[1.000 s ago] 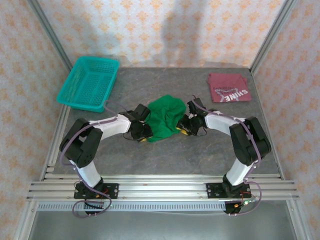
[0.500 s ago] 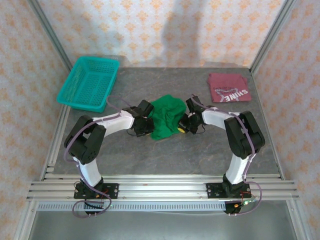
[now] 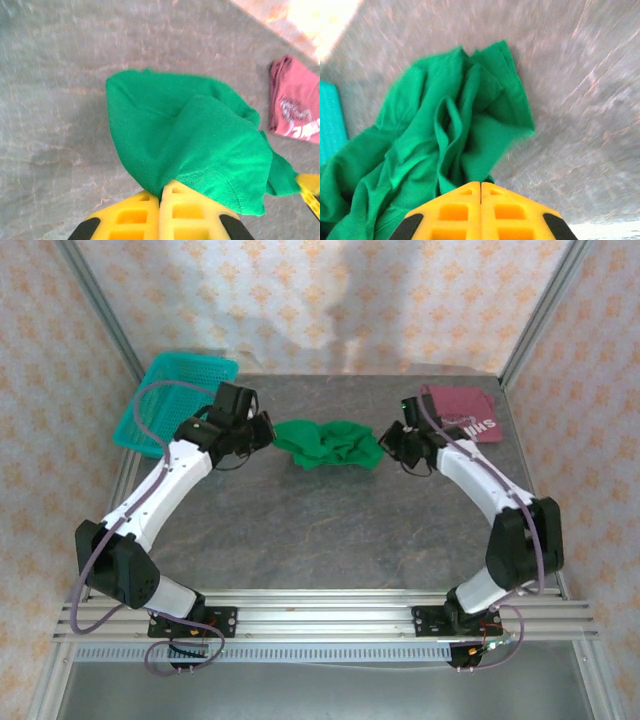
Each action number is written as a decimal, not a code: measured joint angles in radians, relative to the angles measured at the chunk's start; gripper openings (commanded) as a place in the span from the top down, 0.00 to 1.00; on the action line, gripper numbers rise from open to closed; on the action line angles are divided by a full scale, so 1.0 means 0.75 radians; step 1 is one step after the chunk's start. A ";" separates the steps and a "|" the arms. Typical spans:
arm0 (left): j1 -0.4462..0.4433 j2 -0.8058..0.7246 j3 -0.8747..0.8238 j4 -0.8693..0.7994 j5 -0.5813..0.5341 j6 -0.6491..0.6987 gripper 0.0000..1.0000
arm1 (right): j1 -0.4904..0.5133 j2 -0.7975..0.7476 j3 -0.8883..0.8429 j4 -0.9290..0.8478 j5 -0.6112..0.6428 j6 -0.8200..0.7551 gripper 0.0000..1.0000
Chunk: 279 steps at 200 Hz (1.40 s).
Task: Fold and stack the t-shirts
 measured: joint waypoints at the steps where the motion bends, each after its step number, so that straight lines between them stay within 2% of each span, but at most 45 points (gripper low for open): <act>1: 0.005 0.000 0.008 -0.003 0.000 0.004 1.00 | -0.004 -0.005 0.002 -0.002 0.003 -0.003 1.00; 66: 0.301 0.022 0.396 -0.077 0.038 0.042 1.00 | -0.403 -0.228 0.189 -0.099 0.055 -0.111 1.00; 102: 0.317 0.154 0.657 -0.087 0.119 0.043 1.00 | -0.477 -0.259 0.273 -0.107 0.016 -0.133 1.00; 127: 0.315 0.174 0.664 -0.087 0.150 0.043 1.00 | -0.506 -0.293 0.279 -0.115 -0.011 -0.132 1.00; 141: 0.315 0.149 0.603 -0.075 0.180 0.038 1.00 | -0.511 -0.313 0.267 -0.115 -0.057 -0.132 1.00; 153: 0.312 0.100 0.484 -0.053 0.201 0.033 1.00 | -0.511 -0.334 0.209 -0.098 -0.127 -0.131 0.90; 179: 0.297 -0.035 0.154 -0.021 0.228 0.020 1.00 | -0.490 -0.336 -0.012 -0.055 -0.255 -0.104 0.79; 197: 0.288 -0.152 -0.127 -0.045 0.227 -0.007 1.00 | -0.406 -0.249 -0.116 -0.082 -0.298 -0.114 0.70; 210: 0.286 -0.223 -0.277 -0.077 0.219 -0.022 1.00 | -0.318 -0.167 -0.130 -0.107 -0.301 -0.130 0.56; 221: 0.284 -0.286 -0.381 -0.103 0.208 -0.042 1.00 | -0.239 -0.097 -0.130 -0.106 -0.304 -0.145 0.50; 247: 0.282 -0.440 -0.583 -0.122 0.164 -0.089 1.00 | -0.066 0.109 -0.107 -0.100 -0.293 -0.164 0.45; 279: 0.283 -0.536 -0.696 -0.171 0.068 -0.129 1.00 | 0.024 0.350 -0.040 -0.099 -0.283 -0.176 0.45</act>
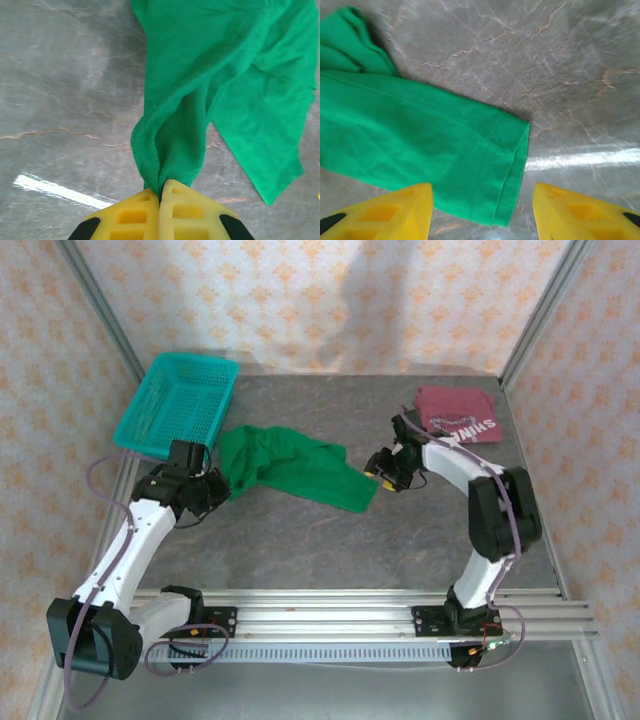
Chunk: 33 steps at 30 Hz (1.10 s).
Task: Fold and stack the t-shirts
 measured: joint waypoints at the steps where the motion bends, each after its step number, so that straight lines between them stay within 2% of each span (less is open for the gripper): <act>1: 0.001 -0.014 -0.014 -0.005 -0.017 -0.005 1.00 | 0.009 0.037 0.019 -0.001 0.005 -0.004 0.45; 5: 0.007 -0.061 -0.045 -0.021 -0.052 -0.022 1.00 | 0.048 0.113 0.053 -0.002 0.025 -0.004 0.47; 8: 0.009 -0.094 -0.054 -0.026 -0.060 -0.037 1.00 | 0.068 0.158 0.055 0.009 0.036 0.003 0.52; 10: 0.009 -0.106 -0.054 -0.025 -0.060 -0.044 1.00 | 0.073 0.188 0.074 0.004 0.047 0.018 0.65; 12: 0.009 -0.108 -0.054 -0.026 -0.060 -0.049 1.00 | 0.076 0.208 0.103 0.022 0.093 0.026 0.91; 13: 0.009 -0.108 -0.053 -0.026 -0.061 -0.049 1.00 | 0.076 0.229 0.119 0.025 0.117 0.030 1.00; 17: 0.009 -0.108 -0.040 -0.034 -0.061 -0.049 1.00 | 0.060 0.225 0.122 0.054 0.199 0.063 1.00; 20: 0.009 -0.108 0.024 -0.062 -0.071 -0.048 1.00 | 0.019 0.146 0.063 0.062 0.289 0.066 1.00; 28: 0.027 -0.148 0.183 -0.097 -0.150 -0.049 1.00 | -0.218 -0.458 -0.031 -0.049 0.505 -0.056 1.00; 32: 0.034 -0.100 0.184 -0.128 -0.211 -0.049 1.00 | -0.240 -0.623 -0.117 -0.114 0.555 -0.110 1.00; 33: 0.037 -0.078 0.183 -0.133 -0.231 -0.049 0.95 | -0.241 -0.637 -0.155 -0.126 0.563 -0.119 1.00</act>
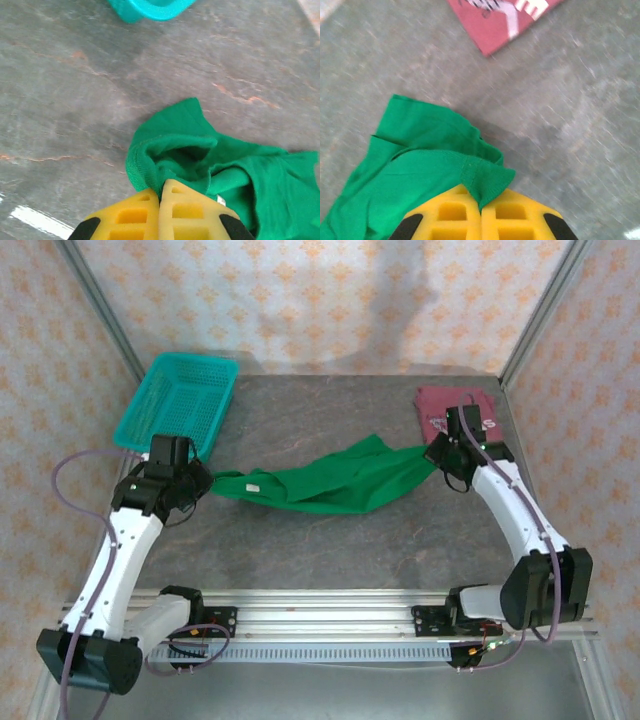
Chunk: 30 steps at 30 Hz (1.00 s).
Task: Fold and stack the t-shirts
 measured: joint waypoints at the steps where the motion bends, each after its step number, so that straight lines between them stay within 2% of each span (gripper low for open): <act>1: 0.006 0.034 -0.002 -0.002 -0.022 0.000 0.80 | -0.003 -0.006 -0.044 -0.014 0.004 -0.003 1.00; 3: 0.006 0.085 -0.015 0.007 -0.042 -0.004 0.45 | -0.008 -0.004 -0.125 -0.036 0.005 -0.010 1.00; 4: 0.006 0.112 -0.025 0.009 -0.044 -0.005 0.35 | -0.010 0.001 -0.163 -0.050 0.003 -0.011 1.00; 7: 0.003 0.179 -0.050 0.013 -0.043 -0.017 0.22 | -0.014 0.020 -0.225 -0.066 -0.015 -0.010 1.00; 10: -0.068 0.167 -0.049 0.013 -0.050 -0.036 0.16 | -0.014 0.023 -0.268 -0.061 -0.041 0.001 1.00; 16: -0.381 0.155 0.014 0.030 0.048 -0.057 0.18 | -0.014 0.027 -0.301 -0.052 -0.082 0.006 1.00; 19: -0.488 0.226 -0.014 0.083 0.127 -0.079 0.25 | -0.014 0.046 -0.301 -0.044 -0.095 0.006 1.00; 24: -0.564 0.513 -0.067 0.239 0.231 -0.123 0.34 | -0.014 0.078 -0.301 -0.039 -0.114 0.004 1.00; 27: -0.583 0.658 -0.053 0.300 0.259 -0.144 0.42 | -0.014 0.084 -0.301 -0.038 -0.119 -0.001 1.00; 30: -0.595 0.774 -0.014 0.312 0.261 -0.150 0.45 | -0.014 0.086 -0.301 -0.038 -0.121 -0.005 1.00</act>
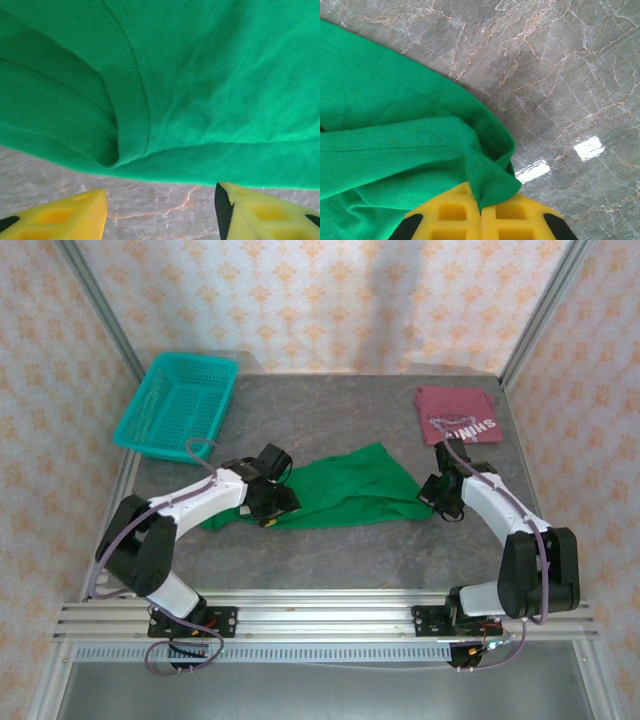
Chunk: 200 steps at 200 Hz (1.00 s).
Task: Fold and stack the t-shirts
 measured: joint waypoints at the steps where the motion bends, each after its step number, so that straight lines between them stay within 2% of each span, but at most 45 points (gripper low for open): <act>1: -0.001 0.004 0.002 0.000 0.000 0.000 0.45 | 0.000 0.000 0.000 0.000 0.000 0.001 1.00; 70: -0.003 0.123 0.109 -0.028 -0.115 0.005 0.55 | 0.000 0.000 -0.007 0.007 -0.011 0.000 1.00; 121: -0.003 0.253 0.173 -0.034 -0.227 0.027 0.70 | 0.000 0.000 -0.023 0.012 -0.014 0.000 1.00; 138: -0.003 0.300 0.175 -0.034 -0.240 0.044 0.80 | 0.000 0.000 -0.023 0.011 -0.013 0.000 0.99; 156: -0.003 0.306 0.183 -0.038 -0.255 0.060 1.00 | 0.000 -0.001 -0.026 0.010 -0.012 0.000 0.98; 182: -0.003 0.306 0.188 -0.039 -0.260 0.096 1.00 | 0.000 -0.004 -0.028 0.008 -0.003 0.000 0.94; 200: -0.003 0.301 0.190 -0.043 -0.261 0.116 1.00 | 0.000 -0.018 -0.028 -0.003 0.003 -0.002 0.85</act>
